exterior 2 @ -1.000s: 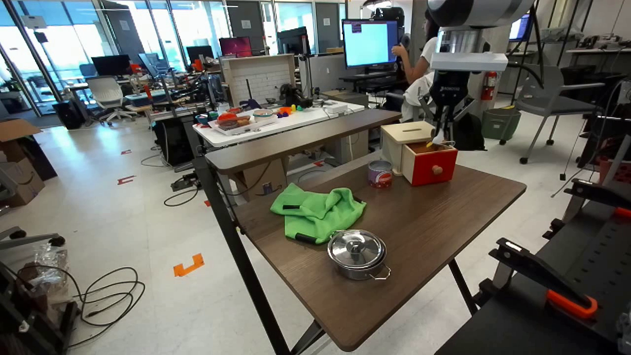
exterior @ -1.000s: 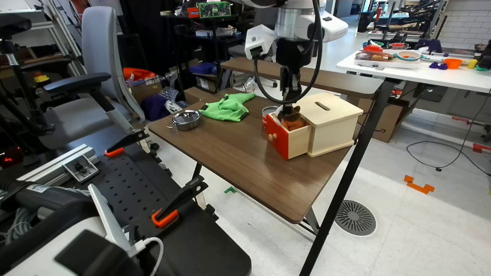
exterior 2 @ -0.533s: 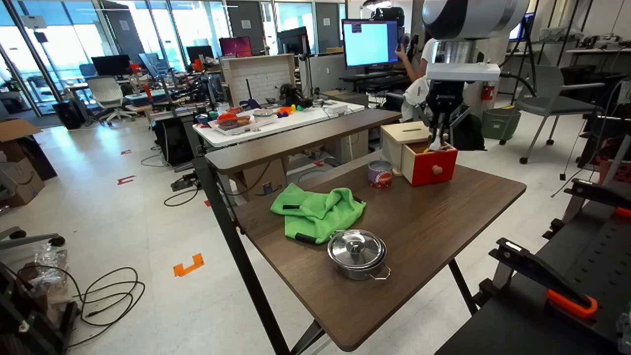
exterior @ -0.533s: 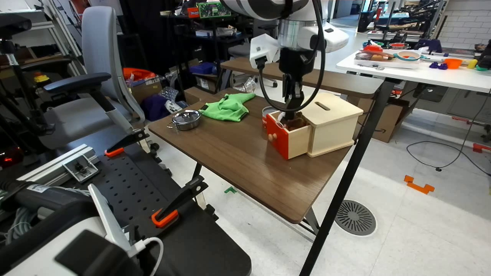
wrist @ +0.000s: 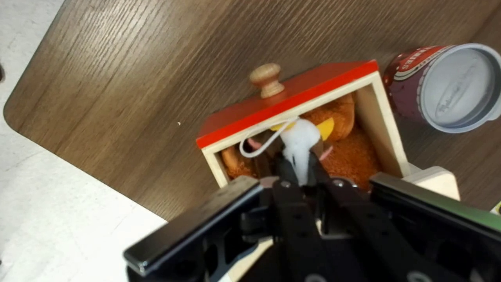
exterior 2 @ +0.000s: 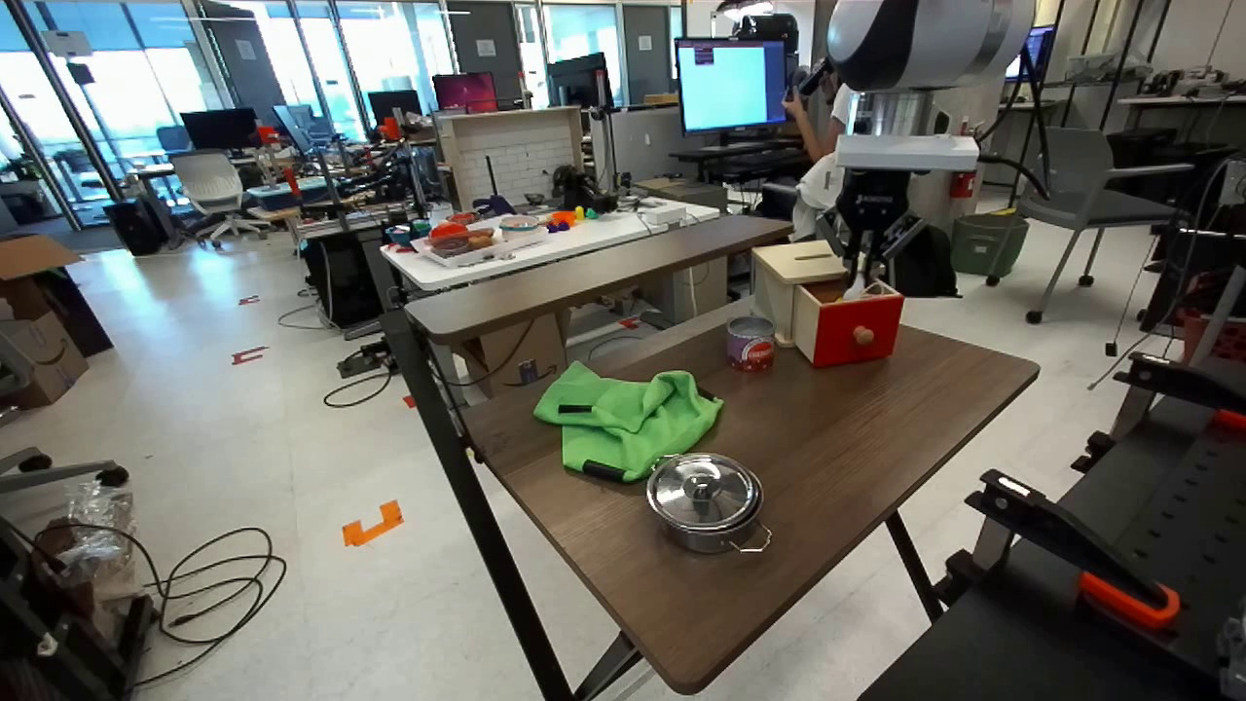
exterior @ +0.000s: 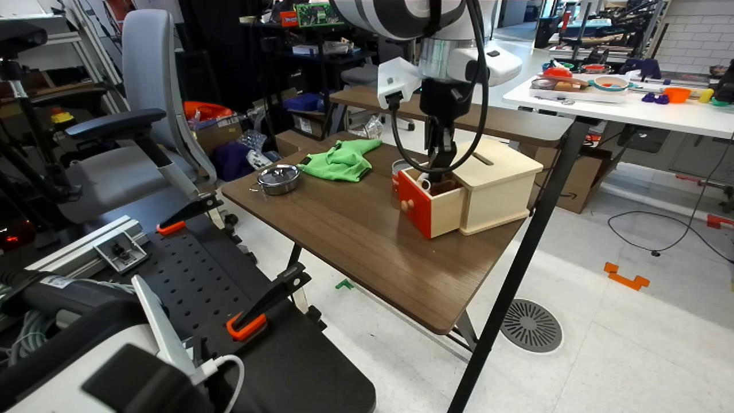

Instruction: Put the brown toy inside the drawer on the right

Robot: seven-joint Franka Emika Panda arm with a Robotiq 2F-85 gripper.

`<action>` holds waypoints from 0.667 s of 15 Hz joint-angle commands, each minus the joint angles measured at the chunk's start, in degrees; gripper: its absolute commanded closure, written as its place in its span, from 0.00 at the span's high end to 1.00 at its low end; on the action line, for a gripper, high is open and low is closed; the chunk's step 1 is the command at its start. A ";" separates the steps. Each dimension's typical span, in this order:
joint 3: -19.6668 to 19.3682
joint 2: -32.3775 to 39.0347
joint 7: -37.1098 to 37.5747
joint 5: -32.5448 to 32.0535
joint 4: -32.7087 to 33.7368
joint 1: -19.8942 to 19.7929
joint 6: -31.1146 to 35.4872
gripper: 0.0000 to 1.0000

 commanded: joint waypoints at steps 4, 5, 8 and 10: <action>-0.75 2.03 0.35 0.33 2.18 0.62 -0.23 0.36; -0.66 1.90 0.28 0.44 2.04 0.58 -0.07 0.38; -0.48 1.05 -0.01 0.50 1.24 0.63 -0.05 0.58; -0.41 0.59 -0.25 0.43 0.69 0.75 -0.01 0.72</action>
